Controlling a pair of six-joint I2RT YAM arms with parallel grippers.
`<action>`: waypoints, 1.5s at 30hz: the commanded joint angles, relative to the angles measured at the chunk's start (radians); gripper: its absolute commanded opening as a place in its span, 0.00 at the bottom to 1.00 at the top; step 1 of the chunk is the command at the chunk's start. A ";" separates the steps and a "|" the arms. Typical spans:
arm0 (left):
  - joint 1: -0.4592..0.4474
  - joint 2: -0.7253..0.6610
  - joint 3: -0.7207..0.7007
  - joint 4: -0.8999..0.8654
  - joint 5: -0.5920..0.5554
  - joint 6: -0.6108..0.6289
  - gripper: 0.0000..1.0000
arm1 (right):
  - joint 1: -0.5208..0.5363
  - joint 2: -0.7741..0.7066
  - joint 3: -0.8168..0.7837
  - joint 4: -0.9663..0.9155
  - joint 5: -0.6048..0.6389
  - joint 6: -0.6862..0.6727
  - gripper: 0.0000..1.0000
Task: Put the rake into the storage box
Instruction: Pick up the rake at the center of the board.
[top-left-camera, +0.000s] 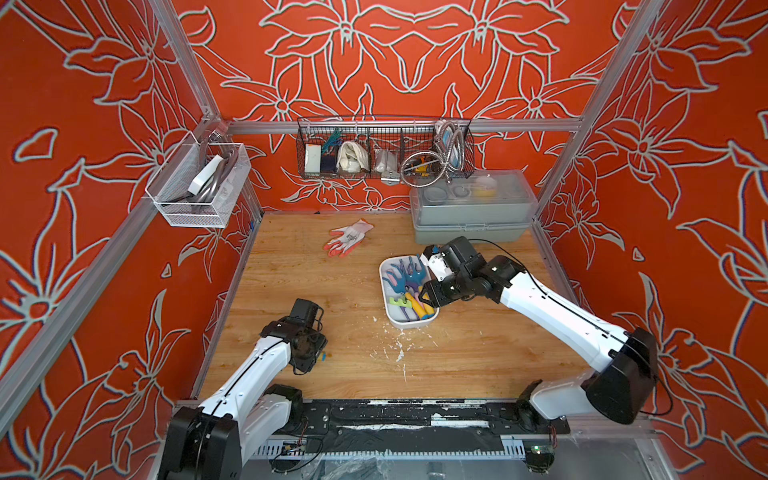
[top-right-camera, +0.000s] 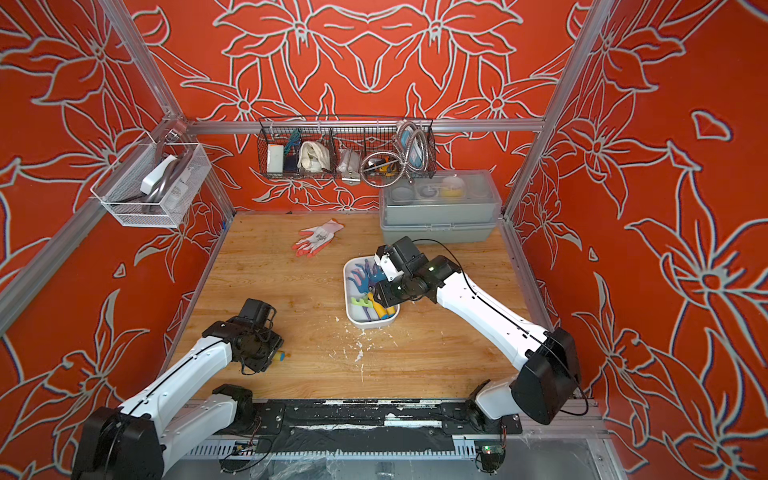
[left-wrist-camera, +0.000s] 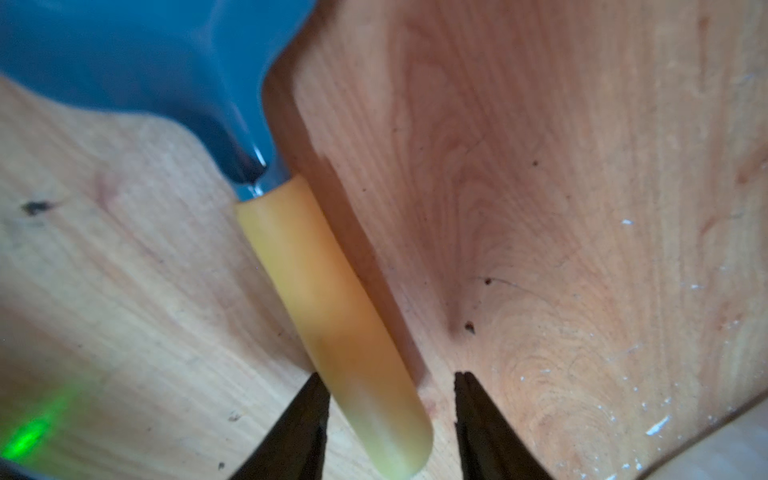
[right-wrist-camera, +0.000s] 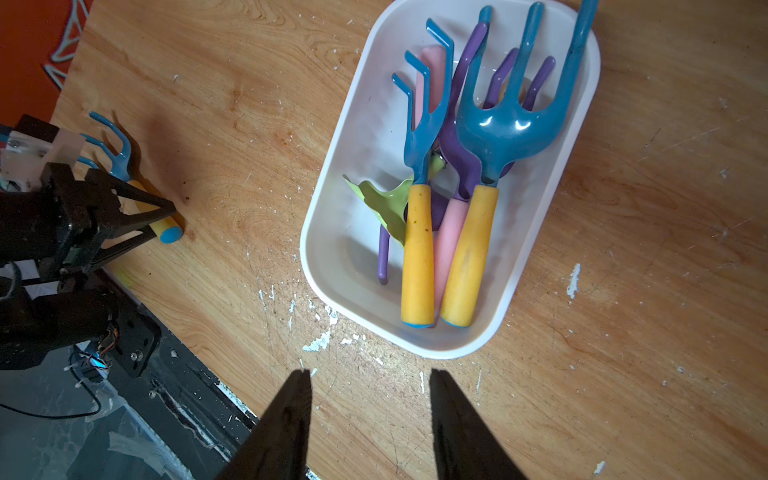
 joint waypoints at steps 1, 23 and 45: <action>0.009 0.026 -0.015 0.023 0.010 0.027 0.45 | -0.001 -0.005 -0.021 -0.027 0.005 -0.010 0.47; 0.008 0.119 0.116 0.079 0.235 0.252 0.00 | -0.013 -0.076 -0.067 -0.055 0.075 0.006 0.46; -0.268 0.196 0.422 0.116 0.469 0.422 0.00 | -0.109 -0.184 -0.171 -0.073 0.077 0.031 0.46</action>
